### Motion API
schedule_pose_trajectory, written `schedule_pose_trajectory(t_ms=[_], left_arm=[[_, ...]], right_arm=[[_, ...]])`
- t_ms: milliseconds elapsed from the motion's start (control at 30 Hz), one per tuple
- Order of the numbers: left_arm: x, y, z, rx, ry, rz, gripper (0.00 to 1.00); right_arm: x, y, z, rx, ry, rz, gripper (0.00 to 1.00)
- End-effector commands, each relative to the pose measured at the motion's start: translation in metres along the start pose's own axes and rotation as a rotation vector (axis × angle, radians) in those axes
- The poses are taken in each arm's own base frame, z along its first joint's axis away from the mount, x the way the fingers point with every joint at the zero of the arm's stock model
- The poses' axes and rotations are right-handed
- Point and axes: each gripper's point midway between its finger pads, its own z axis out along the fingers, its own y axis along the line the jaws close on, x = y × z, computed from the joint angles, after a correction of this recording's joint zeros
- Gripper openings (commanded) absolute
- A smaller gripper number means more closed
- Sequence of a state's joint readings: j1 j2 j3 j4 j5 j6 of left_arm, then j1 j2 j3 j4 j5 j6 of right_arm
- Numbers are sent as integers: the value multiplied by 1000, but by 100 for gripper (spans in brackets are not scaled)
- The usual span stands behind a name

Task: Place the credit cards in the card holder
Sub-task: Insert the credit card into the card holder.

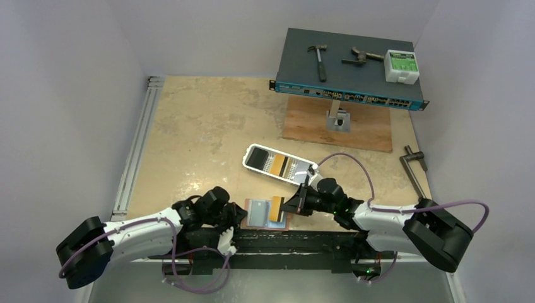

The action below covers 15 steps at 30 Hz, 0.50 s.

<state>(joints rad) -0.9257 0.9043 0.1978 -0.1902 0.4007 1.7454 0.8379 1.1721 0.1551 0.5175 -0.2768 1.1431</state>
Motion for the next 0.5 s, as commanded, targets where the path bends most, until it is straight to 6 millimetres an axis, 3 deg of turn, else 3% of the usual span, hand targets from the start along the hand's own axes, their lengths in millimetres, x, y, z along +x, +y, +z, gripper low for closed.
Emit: schedule_pose_trajectory(t_ms=[0, 467], left_arm=[[-7, -3, 4, 7, -35, -14, 0], [-17, 18, 11, -7, -7, -117, 0]], right_arm=[[-8, 12, -6, -61, -34, -14, 0], [-7, 6, 2, -60, -6, -22, 0]])
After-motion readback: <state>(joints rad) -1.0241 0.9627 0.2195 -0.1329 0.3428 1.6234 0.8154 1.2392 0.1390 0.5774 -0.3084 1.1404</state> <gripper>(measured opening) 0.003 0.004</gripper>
